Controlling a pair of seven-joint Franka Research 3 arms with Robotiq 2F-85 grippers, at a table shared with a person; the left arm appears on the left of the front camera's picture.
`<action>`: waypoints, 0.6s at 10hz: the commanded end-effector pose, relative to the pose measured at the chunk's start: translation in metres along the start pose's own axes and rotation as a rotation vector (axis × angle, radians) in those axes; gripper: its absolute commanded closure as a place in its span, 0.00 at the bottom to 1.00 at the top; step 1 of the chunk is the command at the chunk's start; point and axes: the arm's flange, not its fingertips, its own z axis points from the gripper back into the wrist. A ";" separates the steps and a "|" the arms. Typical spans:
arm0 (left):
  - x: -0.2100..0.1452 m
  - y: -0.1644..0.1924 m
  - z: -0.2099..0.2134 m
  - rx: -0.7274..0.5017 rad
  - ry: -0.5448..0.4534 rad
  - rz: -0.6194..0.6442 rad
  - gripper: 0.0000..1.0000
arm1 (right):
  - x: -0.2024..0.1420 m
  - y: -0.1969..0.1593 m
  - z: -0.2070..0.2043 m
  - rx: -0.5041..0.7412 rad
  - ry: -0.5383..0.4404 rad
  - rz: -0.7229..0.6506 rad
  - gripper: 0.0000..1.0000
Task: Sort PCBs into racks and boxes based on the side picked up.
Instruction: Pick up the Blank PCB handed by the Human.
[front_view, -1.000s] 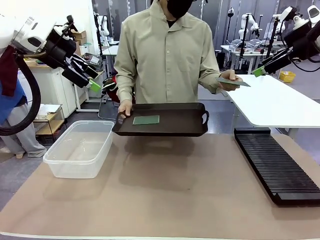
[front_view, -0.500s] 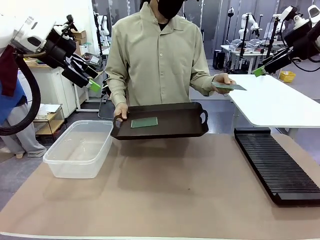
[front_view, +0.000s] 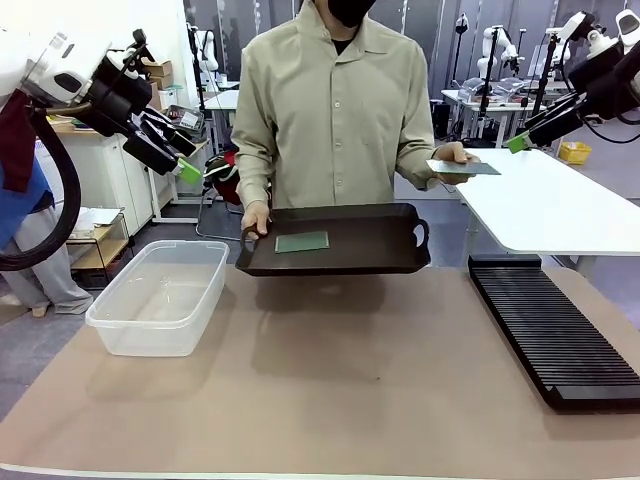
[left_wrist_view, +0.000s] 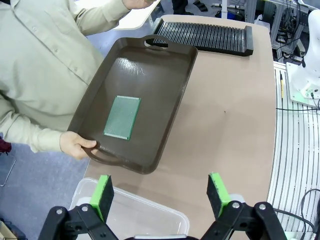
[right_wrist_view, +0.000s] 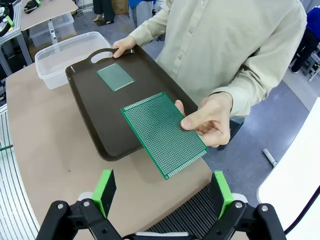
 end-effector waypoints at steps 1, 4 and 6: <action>0.000 0.000 -0.001 -0.012 -0.018 -0.010 0.00 | -0.001 0.000 0.000 0.004 -0.004 -0.002 0.00; 0.000 0.000 -0.001 -0.012 -0.018 -0.010 0.00 | -0.001 0.000 0.000 0.004 -0.004 -0.002 0.00; 0.000 0.000 -0.001 -0.012 -0.018 -0.010 0.00 | -0.001 0.000 0.000 0.004 -0.004 -0.002 0.00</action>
